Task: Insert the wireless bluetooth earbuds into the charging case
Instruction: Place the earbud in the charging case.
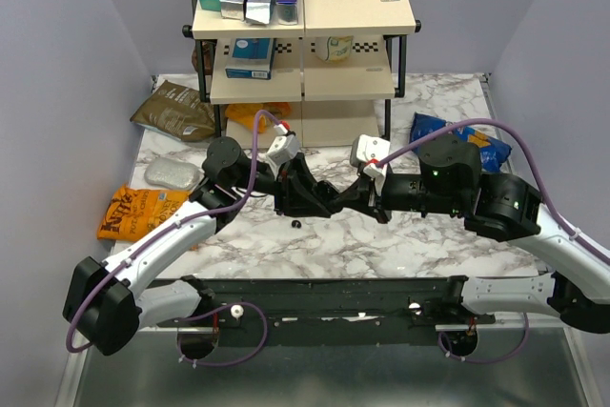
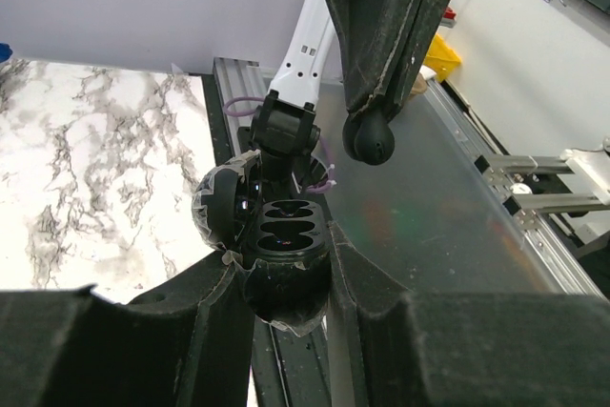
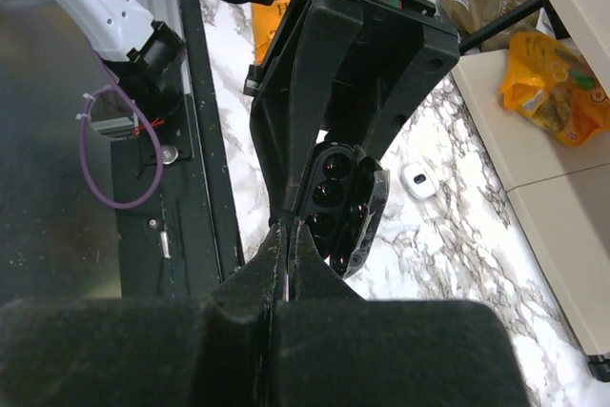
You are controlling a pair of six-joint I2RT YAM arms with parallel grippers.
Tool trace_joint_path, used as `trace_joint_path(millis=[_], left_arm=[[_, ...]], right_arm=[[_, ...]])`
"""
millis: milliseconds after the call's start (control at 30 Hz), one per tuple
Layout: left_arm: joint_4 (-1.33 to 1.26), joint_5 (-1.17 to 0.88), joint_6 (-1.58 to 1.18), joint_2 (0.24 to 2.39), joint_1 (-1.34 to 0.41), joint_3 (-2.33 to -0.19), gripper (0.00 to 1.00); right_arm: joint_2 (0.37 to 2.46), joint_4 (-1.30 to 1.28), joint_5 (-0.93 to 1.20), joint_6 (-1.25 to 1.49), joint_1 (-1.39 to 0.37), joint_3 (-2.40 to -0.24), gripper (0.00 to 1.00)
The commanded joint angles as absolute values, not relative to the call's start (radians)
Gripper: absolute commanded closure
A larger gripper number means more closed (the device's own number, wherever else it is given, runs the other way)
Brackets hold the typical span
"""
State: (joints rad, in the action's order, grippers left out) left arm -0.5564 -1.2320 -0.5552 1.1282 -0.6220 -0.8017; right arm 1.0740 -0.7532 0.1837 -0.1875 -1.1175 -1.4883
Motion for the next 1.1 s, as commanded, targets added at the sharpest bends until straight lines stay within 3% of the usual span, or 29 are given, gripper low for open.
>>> trace_joint_path(millis=[0,1067], left_arm=[[-0.604,-1.273,-0.569,1.134,-0.627,-0.793,1.00],[-0.609,-1.256,-0.565,1.112,-0.647,-0.796,1.00]], right_arm=[[1.088,-0.724,0.153,-0.212,-1.127,-1.505,0.99],[1.095,-0.598,0.106,-0.206,-1.127,-1.397,0.99]])
